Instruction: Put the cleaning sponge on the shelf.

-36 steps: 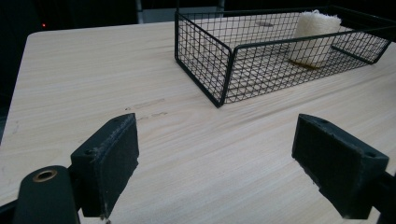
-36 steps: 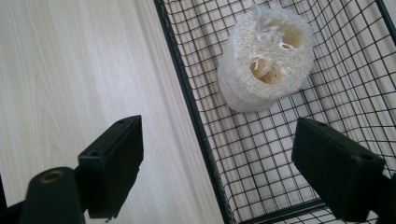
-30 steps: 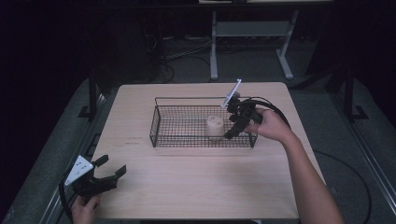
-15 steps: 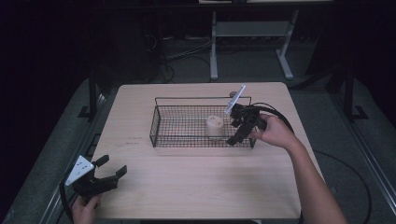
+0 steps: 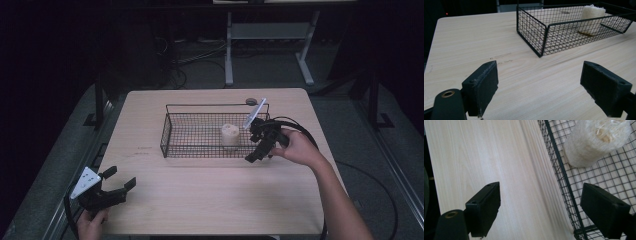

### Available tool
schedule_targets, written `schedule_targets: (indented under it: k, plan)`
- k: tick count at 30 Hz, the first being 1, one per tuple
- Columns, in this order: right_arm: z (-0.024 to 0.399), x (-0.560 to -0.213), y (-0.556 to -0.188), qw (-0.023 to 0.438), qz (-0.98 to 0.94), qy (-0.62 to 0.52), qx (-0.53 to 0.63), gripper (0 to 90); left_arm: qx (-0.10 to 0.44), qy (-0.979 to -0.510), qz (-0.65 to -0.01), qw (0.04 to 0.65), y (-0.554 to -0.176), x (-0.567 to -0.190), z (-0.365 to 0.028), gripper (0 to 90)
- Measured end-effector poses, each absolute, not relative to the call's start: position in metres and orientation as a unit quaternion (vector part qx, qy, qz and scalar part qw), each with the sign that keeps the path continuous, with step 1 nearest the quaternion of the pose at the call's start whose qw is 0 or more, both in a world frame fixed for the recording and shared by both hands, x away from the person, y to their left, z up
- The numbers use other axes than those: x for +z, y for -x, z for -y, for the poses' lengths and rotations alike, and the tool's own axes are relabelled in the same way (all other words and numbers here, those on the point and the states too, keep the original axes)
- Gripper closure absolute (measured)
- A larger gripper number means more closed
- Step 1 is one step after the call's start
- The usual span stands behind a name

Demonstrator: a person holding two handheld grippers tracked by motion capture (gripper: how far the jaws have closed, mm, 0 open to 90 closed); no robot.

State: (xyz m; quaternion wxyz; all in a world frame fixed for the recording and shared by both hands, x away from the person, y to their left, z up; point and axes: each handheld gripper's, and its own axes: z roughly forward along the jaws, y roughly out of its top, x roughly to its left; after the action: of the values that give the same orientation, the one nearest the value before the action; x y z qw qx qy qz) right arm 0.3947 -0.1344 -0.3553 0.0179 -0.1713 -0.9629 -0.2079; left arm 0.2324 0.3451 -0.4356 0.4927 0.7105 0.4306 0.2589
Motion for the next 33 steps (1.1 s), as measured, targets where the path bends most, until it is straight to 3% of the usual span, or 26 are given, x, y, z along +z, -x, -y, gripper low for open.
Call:
schedule_targets:
  k: [33]
  plan:
    - [0.149, -0.372, -0.351, 0.014, 0.961, 0.16, -0.225, 16.1, 0.259, -0.71, -0.43, 0.493, -0.232, -0.436, -0.345, 14.0]
